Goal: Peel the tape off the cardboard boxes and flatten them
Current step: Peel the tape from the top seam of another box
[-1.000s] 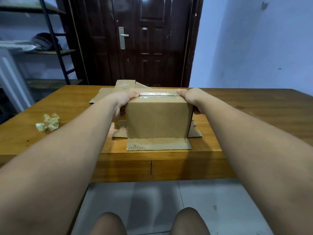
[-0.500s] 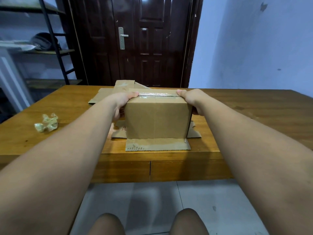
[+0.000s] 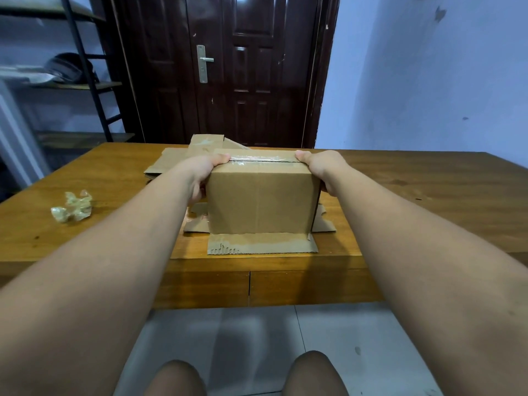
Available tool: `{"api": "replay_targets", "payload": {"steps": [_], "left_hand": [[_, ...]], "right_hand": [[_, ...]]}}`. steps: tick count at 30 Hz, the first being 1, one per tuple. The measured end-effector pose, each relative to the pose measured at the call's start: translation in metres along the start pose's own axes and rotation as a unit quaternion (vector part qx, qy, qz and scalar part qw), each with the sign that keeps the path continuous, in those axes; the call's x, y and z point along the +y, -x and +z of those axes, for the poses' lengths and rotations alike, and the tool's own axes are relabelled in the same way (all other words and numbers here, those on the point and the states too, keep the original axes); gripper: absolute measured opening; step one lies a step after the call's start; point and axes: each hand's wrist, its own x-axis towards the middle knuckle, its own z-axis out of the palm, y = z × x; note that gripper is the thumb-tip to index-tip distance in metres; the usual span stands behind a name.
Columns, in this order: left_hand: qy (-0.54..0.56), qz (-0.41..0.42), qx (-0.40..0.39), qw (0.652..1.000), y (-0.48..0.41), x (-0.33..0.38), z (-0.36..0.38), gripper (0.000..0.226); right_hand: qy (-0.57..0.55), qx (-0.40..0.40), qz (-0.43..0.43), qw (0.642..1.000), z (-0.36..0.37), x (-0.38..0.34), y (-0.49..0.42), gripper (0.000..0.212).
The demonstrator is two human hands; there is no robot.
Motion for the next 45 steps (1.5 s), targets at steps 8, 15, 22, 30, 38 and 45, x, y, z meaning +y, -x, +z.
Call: {"api": "replay_targets", "payload": {"steps": [8, 15, 22, 30, 38, 45], "left_hand": [[-0.406, 0.169, 0.222, 0.870, -0.012, 0.012, 0.007, 0.062], [-0.525, 0.376, 0.011, 0.764, 0.010, 0.020, 0.067, 0.039], [-0.557, 0.385, -0.021, 0.736, -0.005, 0.014, 0.072, 0.052], [-0.553, 0.400, -0.007, 0.731, -0.017, 0.010, 0.072, 0.047], [-0.553, 0.398, -0.004, 0.732, -0.017, 0.010, 0.072, 0.046], [-0.552, 0.407, 0.007, 0.728, -0.014, 0.009, 0.073, 0.046]], "right_hand": [[0.050, 0.023, 0.002, 0.998, 0.000, -0.010, 0.008, 0.080], [0.078, 0.048, -0.006, 0.996, -0.003, -0.013, 0.010, 0.071], [-0.295, -0.029, 0.104, 0.949, -0.021, 0.014, 0.011, 0.034], [-0.390, -0.136, 0.111, 0.904, -0.031, 0.027, 0.019, 0.036], [-0.073, -0.041, -0.123, 0.989, -0.025, 0.044, 0.019, 0.015], [0.076, 0.005, -0.177, 0.981, -0.022, 0.042, 0.021, 0.018]]}}
